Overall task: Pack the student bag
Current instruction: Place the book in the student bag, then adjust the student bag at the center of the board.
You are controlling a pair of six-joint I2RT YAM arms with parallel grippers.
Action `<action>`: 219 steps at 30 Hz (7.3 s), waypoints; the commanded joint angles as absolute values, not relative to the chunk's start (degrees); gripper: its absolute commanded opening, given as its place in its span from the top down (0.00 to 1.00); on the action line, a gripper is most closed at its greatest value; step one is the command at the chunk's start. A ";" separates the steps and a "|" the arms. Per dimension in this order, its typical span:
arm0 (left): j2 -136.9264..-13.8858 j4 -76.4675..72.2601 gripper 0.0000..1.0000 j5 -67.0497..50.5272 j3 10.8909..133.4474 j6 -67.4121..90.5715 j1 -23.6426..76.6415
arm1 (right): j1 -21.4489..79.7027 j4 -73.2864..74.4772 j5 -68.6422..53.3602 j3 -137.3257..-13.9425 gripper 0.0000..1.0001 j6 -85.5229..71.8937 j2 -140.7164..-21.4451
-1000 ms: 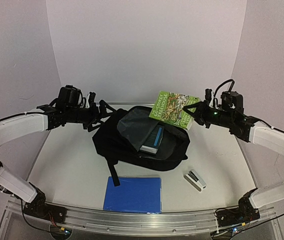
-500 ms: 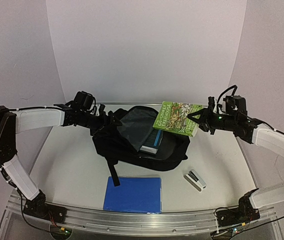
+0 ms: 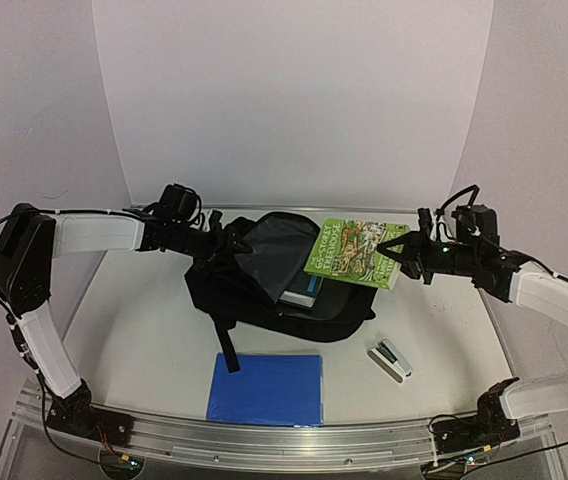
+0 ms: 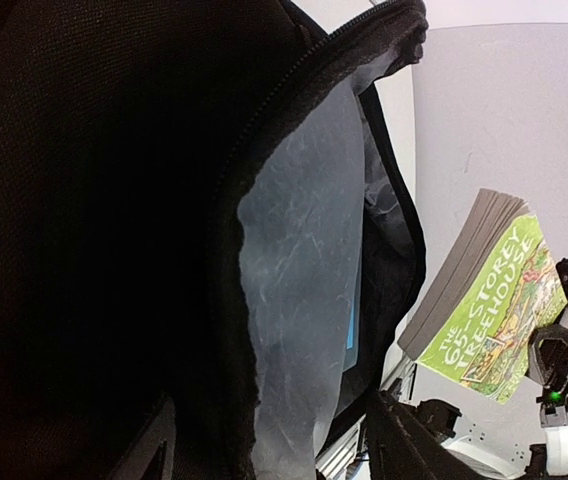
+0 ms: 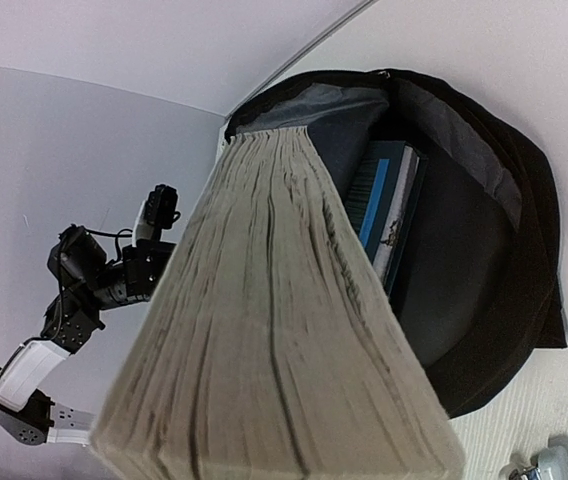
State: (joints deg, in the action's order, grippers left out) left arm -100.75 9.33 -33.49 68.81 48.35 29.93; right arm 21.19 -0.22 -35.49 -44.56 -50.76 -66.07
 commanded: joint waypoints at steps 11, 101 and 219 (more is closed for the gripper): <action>-98.83 -4.35 1.00 -36.48 70.12 48.86 29.76 | 21.29 -9.44 -37.00 -42.30 1.00 -61.11 -64.05; -89.36 -12.88 1.00 -45.52 66.34 43.09 37.88 | 43.95 -27.41 -9.00 -67.50 0.51 -68.85 -110.26; -76.02 22.53 0.09 -19.98 51.06 49.42 31.82 | 32.61 -2.26 -11.94 -58.59 0.42 -36.17 -100.24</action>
State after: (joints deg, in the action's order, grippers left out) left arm -75.16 24.23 -19.79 51.65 46.95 32.53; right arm 32.77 -1.67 -9.81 -59.85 -36.84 -99.57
